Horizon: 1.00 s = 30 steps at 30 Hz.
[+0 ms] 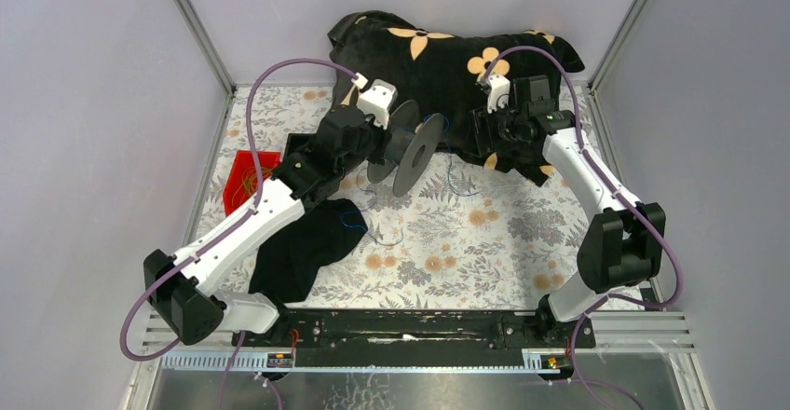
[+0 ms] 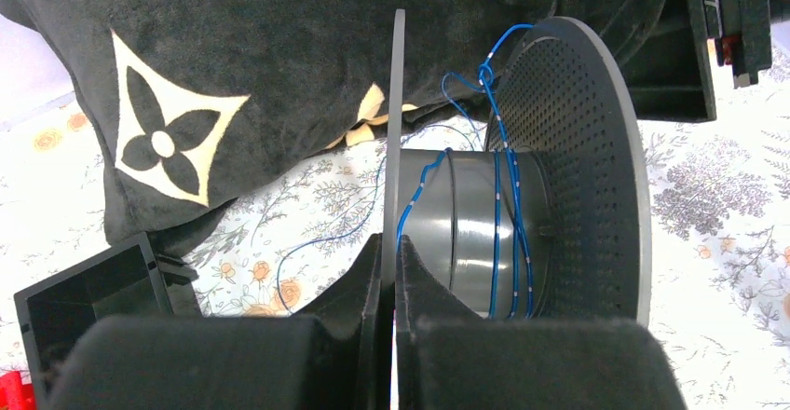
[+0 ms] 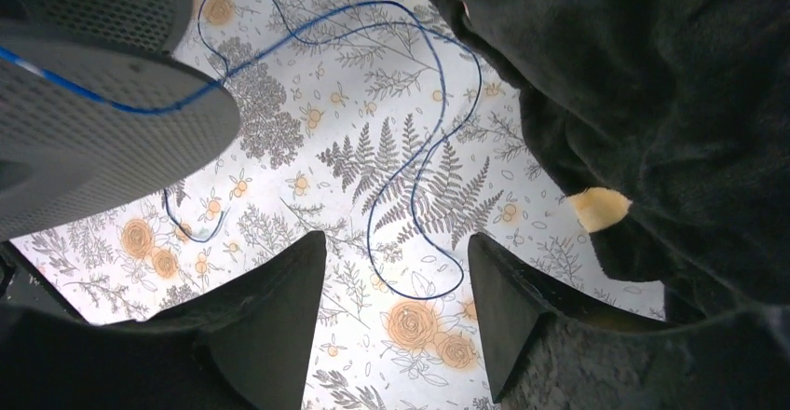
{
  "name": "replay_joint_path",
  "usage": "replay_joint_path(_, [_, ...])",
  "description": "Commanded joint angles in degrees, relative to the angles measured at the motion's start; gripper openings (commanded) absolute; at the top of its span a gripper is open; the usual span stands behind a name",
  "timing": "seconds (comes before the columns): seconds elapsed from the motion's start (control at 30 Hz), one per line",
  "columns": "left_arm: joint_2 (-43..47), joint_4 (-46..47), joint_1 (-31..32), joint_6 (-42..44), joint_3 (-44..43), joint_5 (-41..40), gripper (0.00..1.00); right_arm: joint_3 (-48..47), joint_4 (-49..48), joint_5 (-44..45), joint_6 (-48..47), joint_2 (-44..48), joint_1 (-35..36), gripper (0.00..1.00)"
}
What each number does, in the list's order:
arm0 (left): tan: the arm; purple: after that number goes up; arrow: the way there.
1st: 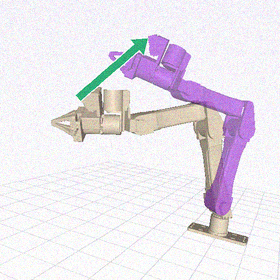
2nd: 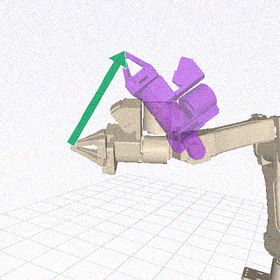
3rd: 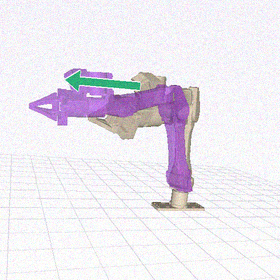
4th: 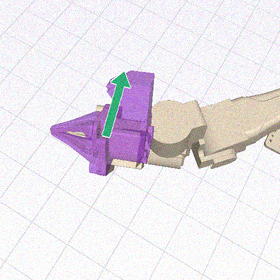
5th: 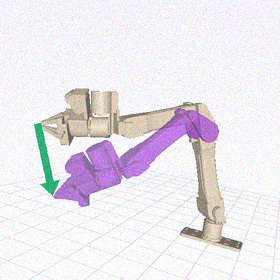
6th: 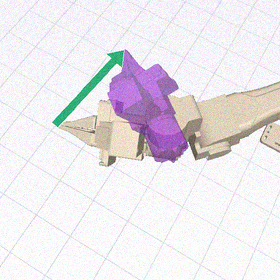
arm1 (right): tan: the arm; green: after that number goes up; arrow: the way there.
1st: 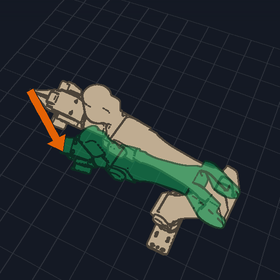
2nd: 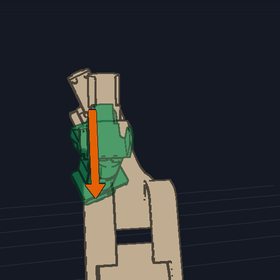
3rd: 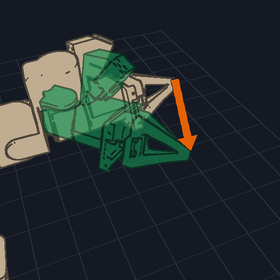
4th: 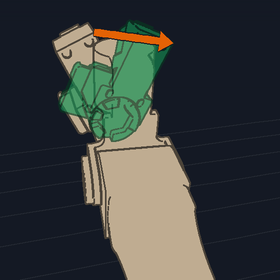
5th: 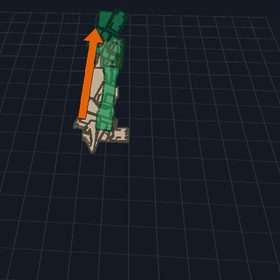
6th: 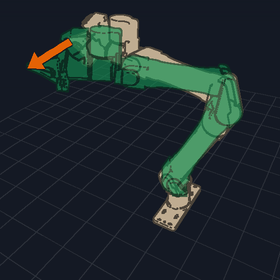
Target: Wrap the cables
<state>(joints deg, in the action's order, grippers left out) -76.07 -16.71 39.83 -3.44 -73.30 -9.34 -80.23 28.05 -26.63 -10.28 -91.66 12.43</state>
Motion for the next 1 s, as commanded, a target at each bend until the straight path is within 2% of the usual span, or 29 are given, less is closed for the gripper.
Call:
replay_joint_path(0.0, [1.1, 3.1, -1.7, -2.9, -4.2, 3.4, 0.00, 2.0, -3.5, -5.4, 0.3, 2.3, -1.5, 0.66])
replay_joint_path(0.47, [4.1, 1.5, -6.0, -7.5, -5.2, 11.4, 0.00, 5.9, -17.2, -7.7, 8.7, -5.6, -1.8, 0.68])
replay_joint_path(0.97, [5.2, 0.8, -7.0, -8.9, -5.8, 15.7, 0.00, 5.6, -23.5, -14.6, 12.2, -15.4, -1.8, 0.64])
